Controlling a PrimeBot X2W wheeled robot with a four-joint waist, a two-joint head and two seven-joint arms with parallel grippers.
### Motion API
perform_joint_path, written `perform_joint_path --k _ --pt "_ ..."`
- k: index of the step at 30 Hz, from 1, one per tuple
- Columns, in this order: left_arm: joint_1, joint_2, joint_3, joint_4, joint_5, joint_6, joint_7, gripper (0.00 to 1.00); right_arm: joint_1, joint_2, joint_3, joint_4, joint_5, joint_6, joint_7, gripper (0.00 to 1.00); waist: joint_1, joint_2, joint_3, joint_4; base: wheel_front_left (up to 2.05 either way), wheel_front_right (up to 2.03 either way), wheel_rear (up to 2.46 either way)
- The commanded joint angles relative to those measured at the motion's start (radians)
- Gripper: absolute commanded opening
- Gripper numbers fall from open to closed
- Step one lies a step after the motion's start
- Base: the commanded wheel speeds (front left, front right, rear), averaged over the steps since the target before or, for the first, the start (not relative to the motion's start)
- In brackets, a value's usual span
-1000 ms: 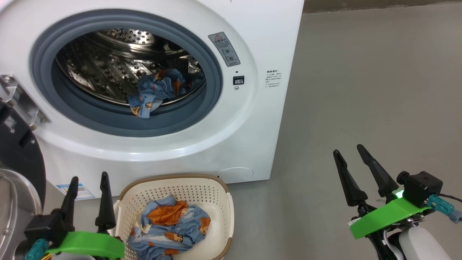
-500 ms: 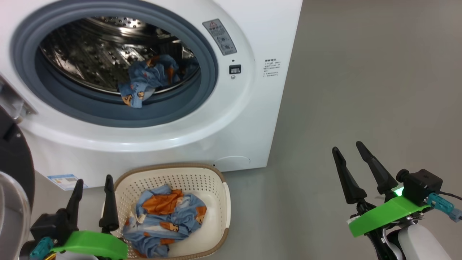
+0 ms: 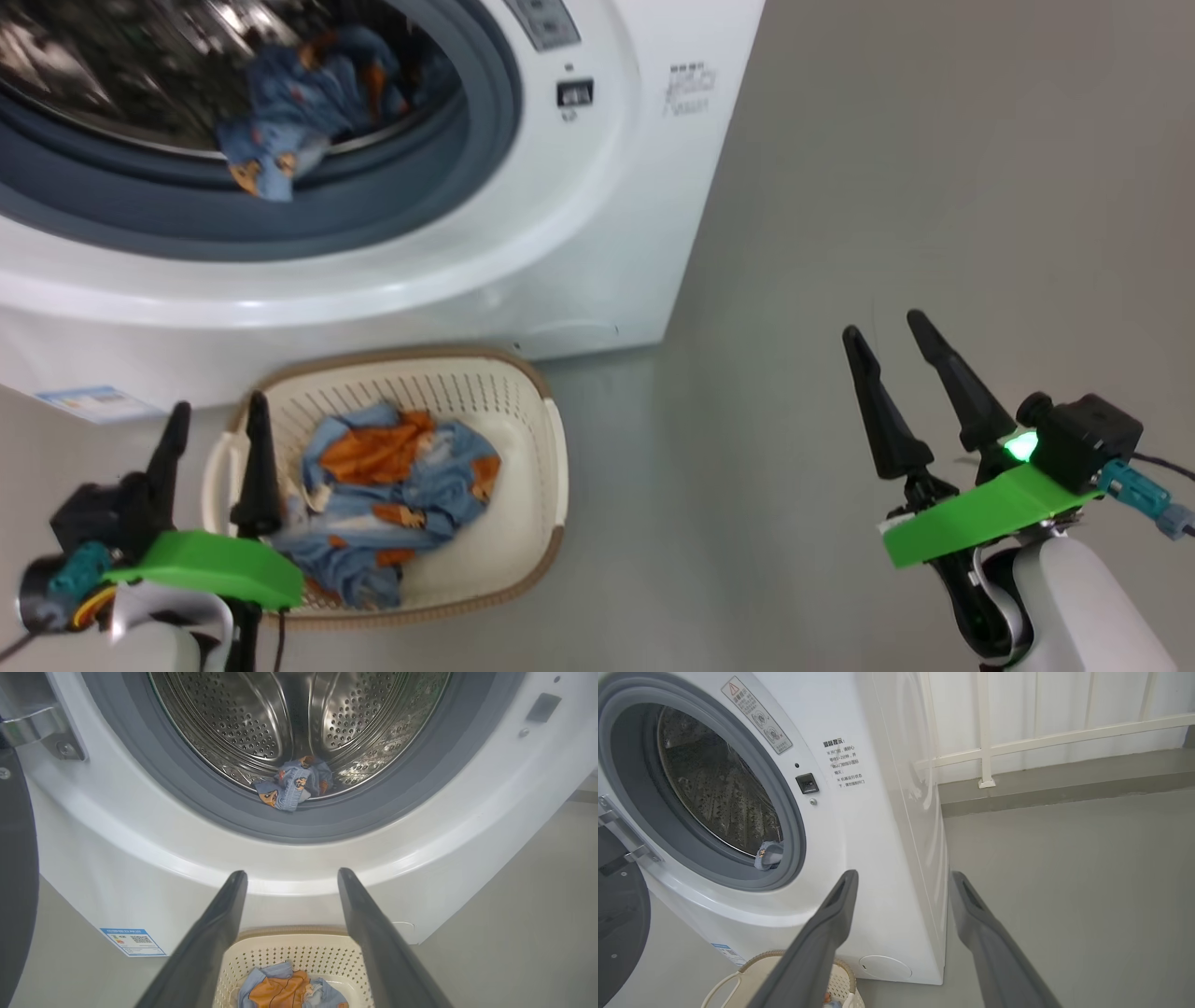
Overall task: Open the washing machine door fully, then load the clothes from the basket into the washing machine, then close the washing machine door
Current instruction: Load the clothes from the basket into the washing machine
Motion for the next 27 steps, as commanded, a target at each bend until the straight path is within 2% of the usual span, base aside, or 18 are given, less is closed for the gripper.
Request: perform_joint_path --k 1,10,16,27 --pt "-0.04 0.037 0.029 -0.004 -0.001 -0.005 -0.001 1.0 -0.022 0.005 0.013 -0.032 -0.006 0.002 -0.005 1.0 0.0 -0.0001 0.091 -0.037 0.0 0.0 0.0" --pt "-0.124 0.09 0.008 0.109 -0.001 -0.023 0.014 1.0 -0.073 0.03 0.013 -0.056 -0.019 0.002 -0.005 1.0 0.0 -0.0001 0.234 -0.069 0.0 0.0 0.0" --pt "-0.237 0.124 -0.024 0.287 -0.058 -0.042 0.025 1.0 -0.123 0.053 0.024 -0.071 -0.03 0.002 -0.005 1.0 0.0 -0.0001 0.348 -0.097 0.0 0.0 0.0" --pt "-0.447 0.196 -0.116 0.571 -0.139 -0.046 0.053 1.0 -0.197 0.093 0.05 -0.089 -0.036 0.002 -0.005 1.0 0.0 -0.0001 0.492 -0.161 0.0 0.0 0.0"
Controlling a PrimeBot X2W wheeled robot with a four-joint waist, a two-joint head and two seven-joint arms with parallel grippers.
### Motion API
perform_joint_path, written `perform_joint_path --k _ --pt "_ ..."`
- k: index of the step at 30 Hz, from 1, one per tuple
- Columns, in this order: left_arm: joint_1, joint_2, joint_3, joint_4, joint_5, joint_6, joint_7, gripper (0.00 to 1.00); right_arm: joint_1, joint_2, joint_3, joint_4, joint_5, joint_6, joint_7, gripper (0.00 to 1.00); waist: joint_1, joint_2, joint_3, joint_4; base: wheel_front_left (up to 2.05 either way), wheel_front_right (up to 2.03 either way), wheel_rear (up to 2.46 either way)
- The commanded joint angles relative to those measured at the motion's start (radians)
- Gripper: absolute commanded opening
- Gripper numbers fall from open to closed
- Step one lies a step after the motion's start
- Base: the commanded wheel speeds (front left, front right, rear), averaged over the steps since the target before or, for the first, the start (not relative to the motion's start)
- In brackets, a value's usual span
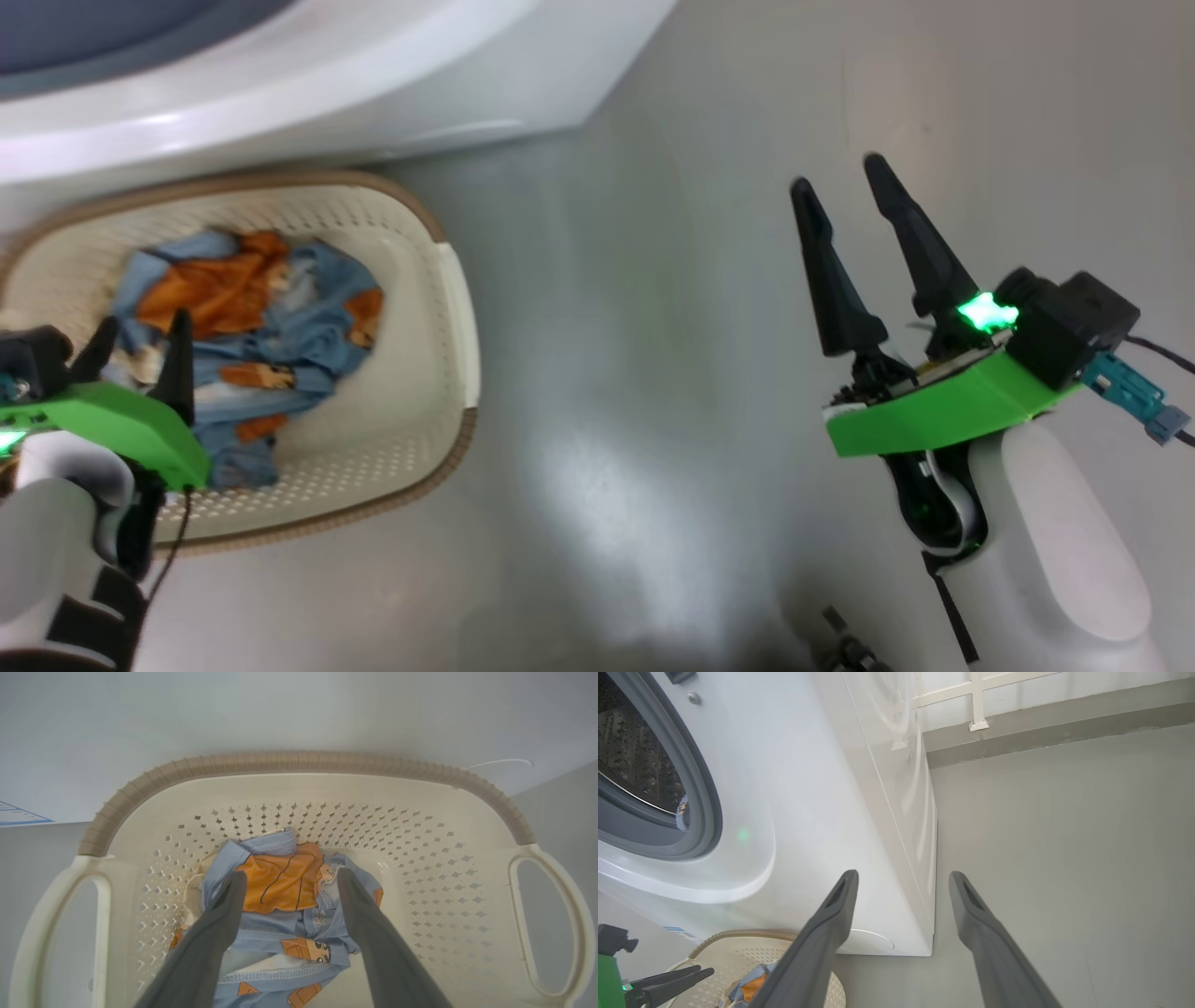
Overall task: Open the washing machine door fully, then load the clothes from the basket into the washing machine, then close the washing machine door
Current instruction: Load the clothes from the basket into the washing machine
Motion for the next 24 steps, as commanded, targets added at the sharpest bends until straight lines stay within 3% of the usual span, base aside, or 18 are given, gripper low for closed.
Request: perform_joint_path --k 1,10,24 --pt "-0.008 0.055 0.007 0.011 -0.001 -0.001 0.005 1.0 0.007 0.011 0.022 -0.028 -0.008 0.002 -0.005 1.0 0.0 -0.0001 0.072 -0.054 0.0 0.0 0.0" --pt "-0.144 0.105 -0.098 0.181 0.002 -0.002 0.043 1.0 -0.025 0.036 0.034 -0.03 -0.005 0.002 -0.005 1.0 0.0 -0.0001 0.171 -0.096 0.0 0.0 0.0" --pt "-0.272 0.119 -0.176 0.322 -0.058 -0.002 0.162 1.0 -0.056 0.051 0.054 -0.039 0.009 0.002 -0.005 1.0 0.0 -0.0001 0.26 -0.139 0.0 0.0 0.0"
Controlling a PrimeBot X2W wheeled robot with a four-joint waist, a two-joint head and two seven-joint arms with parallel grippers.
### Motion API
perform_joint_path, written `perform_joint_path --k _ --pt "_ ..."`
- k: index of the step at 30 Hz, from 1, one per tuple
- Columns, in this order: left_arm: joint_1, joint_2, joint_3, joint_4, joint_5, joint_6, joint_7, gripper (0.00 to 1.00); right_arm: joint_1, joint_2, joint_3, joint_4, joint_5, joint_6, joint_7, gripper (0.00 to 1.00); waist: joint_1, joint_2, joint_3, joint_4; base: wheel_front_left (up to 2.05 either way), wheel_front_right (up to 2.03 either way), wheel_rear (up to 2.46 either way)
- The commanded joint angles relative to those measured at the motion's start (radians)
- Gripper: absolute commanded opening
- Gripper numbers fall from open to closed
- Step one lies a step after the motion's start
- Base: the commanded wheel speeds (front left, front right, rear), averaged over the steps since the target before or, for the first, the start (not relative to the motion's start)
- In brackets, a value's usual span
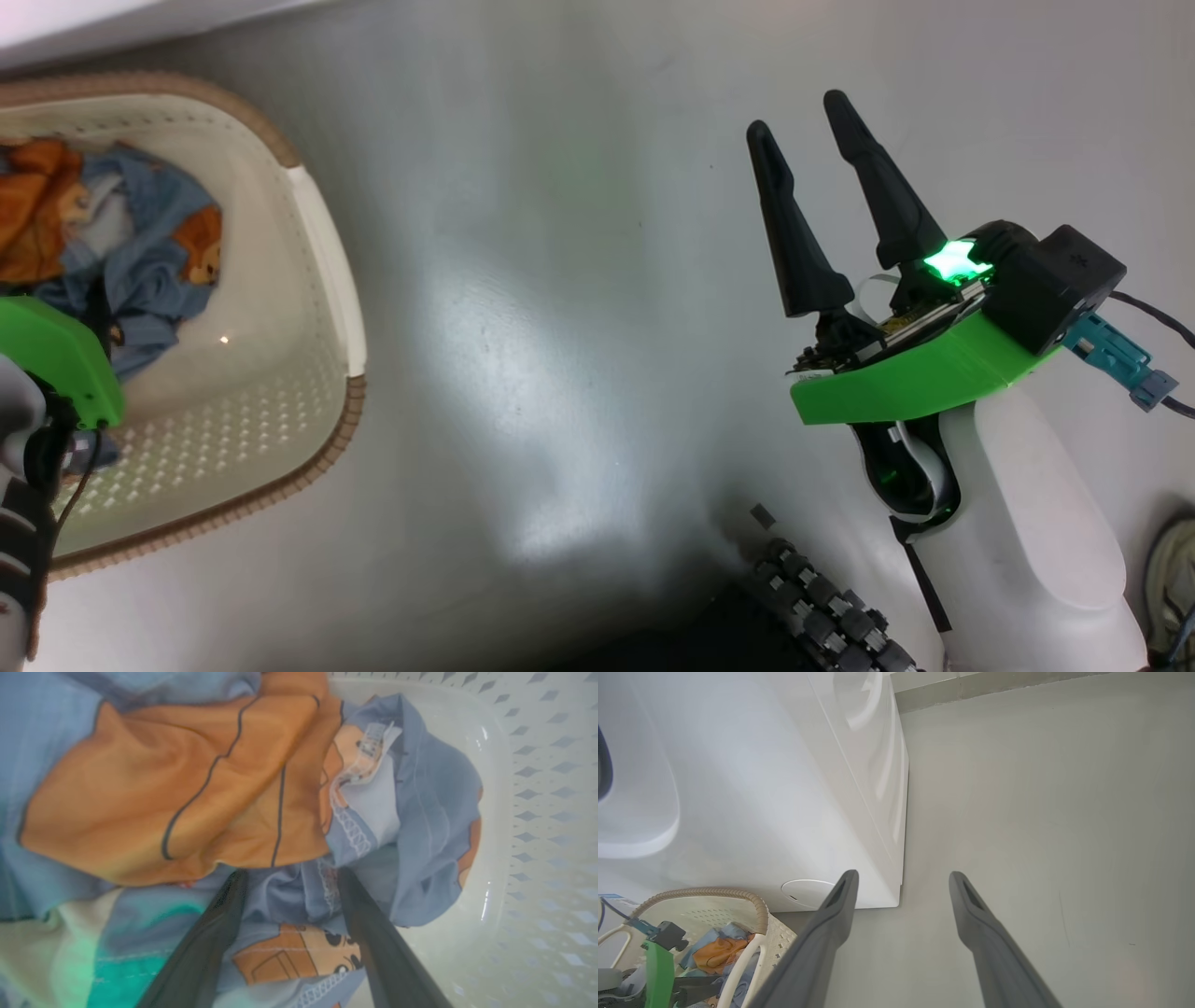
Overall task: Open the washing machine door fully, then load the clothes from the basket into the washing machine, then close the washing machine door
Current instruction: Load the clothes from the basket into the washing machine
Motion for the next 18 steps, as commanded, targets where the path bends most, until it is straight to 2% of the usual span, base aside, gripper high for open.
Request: perform_joint_path --k 1,7,8,9,10,11,18 --pt "0.011 0.04 0.009 0.01 -0.01 -0.001 0.02 1.0 0.026 0.01 0.017 -0.023 0.008 0.002 -0.005 1.0 0.0 -0.0001 0.014 -0.012 0.0 0.0 0.0" --pt "-0.015 0.051 -0.006 0.039 -0.024 -0.001 0.087 1.0 0.023 0.01 0.02 -0.025 0.012 0.002 -0.005 1.0 0.0 -0.0001 0.022 -0.017 0.0 0.0 0.0" --pt "-0.019 0.054 -0.007 0.044 -0.024 -0.001 0.092 0.8 0.023 0.01 0.021 -0.026 0.015 0.002 -0.005 1.0 0.0 -0.0001 0.023 -0.018 0.0 0.0 0.0" --pt "-0.023 0.057 -0.009 0.048 -0.023 -0.001 0.095 0.4 0.023 0.01 0.022 -0.026 0.016 0.002 -0.005 1.0 0.0 -0.0001 0.024 -0.02 0.0 0.0 0.0" --pt "-0.025 0.058 -0.011 0.051 -0.023 -0.001 0.097 0.16 0.022 0.01 0.022 -0.025 0.017 0.002 -0.005 1.0 0.0 -0.0001 0.024 -0.021 0.0 0.0 0.0" --pt "-0.028 0.059 -0.012 0.052 -0.025 -0.001 0.093 0.0 0.022 0.01 0.022 -0.025 0.018 0.002 -0.005 1.0 0.0 -0.0001 0.024 -0.022 0.0 0.0 0.0" --pt "-0.032 0.053 -0.027 0.053 -0.038 -0.001 0.048 0.0 0.023 0.011 0.018 -0.021 0.02 0.002 -0.005 1.0 0.0 -0.0001 0.012 -0.019 0.0 0.0 0.0"
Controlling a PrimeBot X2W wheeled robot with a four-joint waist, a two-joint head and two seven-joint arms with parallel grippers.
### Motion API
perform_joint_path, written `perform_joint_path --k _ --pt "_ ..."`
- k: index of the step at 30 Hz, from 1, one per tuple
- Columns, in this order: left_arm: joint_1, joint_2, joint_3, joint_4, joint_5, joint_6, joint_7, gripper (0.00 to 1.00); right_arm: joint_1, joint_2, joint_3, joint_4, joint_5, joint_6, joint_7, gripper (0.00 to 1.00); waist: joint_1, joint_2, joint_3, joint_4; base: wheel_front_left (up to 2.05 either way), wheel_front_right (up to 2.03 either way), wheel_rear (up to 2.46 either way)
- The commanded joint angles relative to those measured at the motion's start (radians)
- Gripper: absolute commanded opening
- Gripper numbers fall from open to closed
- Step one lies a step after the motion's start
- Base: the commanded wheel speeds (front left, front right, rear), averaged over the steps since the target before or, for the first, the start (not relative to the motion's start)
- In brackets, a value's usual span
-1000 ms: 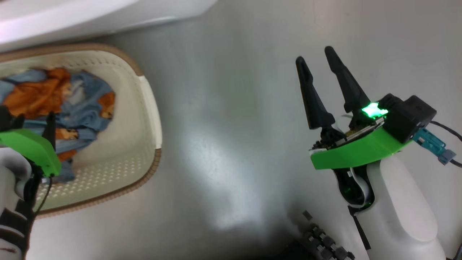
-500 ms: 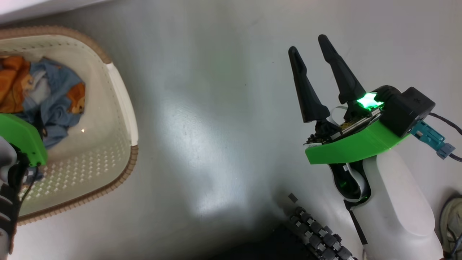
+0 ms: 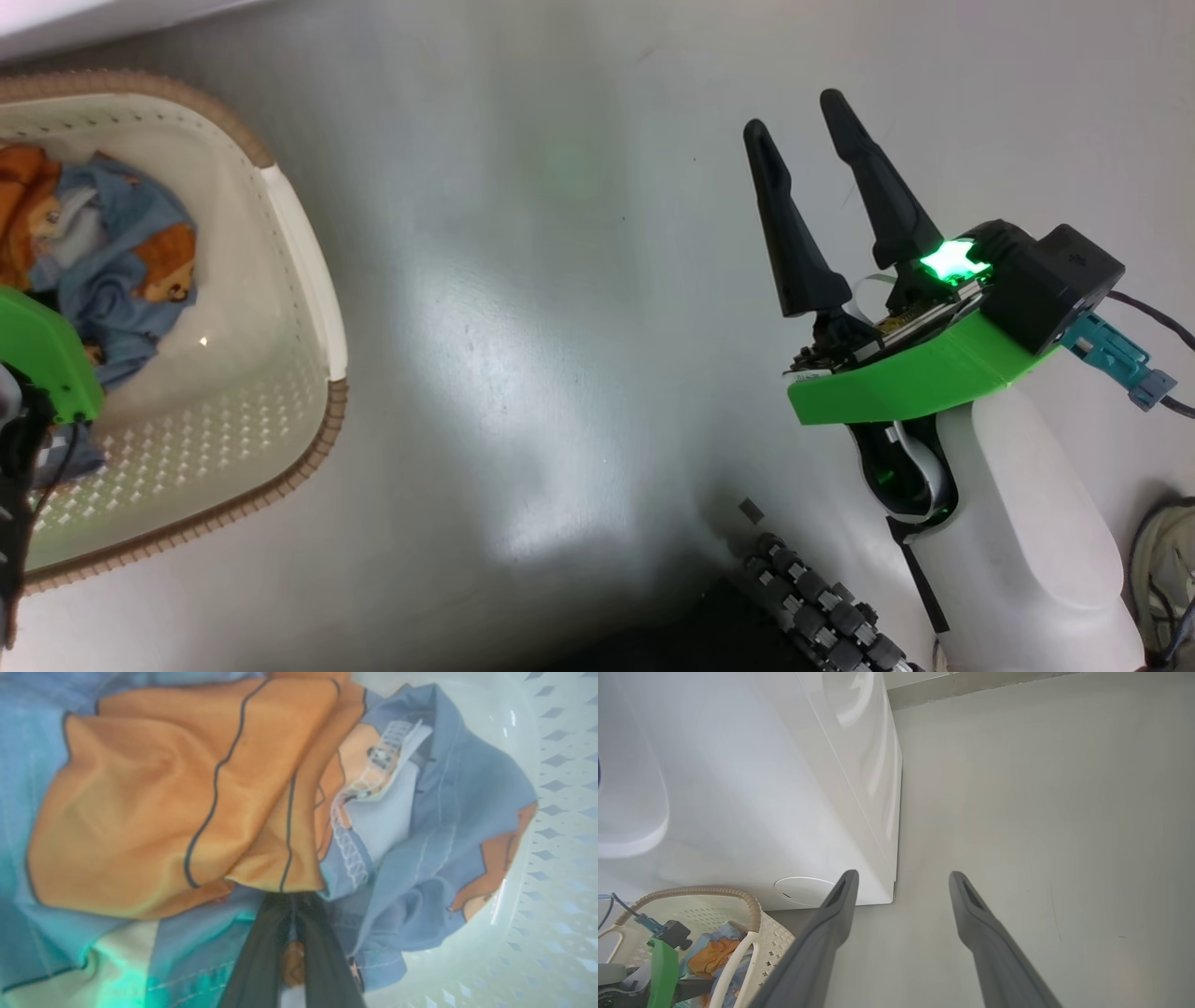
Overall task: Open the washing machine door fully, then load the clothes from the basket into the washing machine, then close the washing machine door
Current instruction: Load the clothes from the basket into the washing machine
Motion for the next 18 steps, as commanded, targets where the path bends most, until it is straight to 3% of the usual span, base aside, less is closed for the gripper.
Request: perform_joint_path --k 1,18 --pt "0.02 0.032 0.011 -0.001 -0.012 -0.001 -0.012 0.0 0.023 0.007 0.014 -0.019 0.012 0.002 -0.005 1.0 0.0 -0.0001 -0.009 0.004 0.0 0.0 0.0" --pt "0.179 -0.012 -0.092 -0.114 -0.11 -0.002 -0.162 0.0 0.036 0.007 -0.008 -0.004 0.011 0.002 -0.005 1.0 0.0 -0.0001 -0.193 0.063 0.0 0.0 0.0"
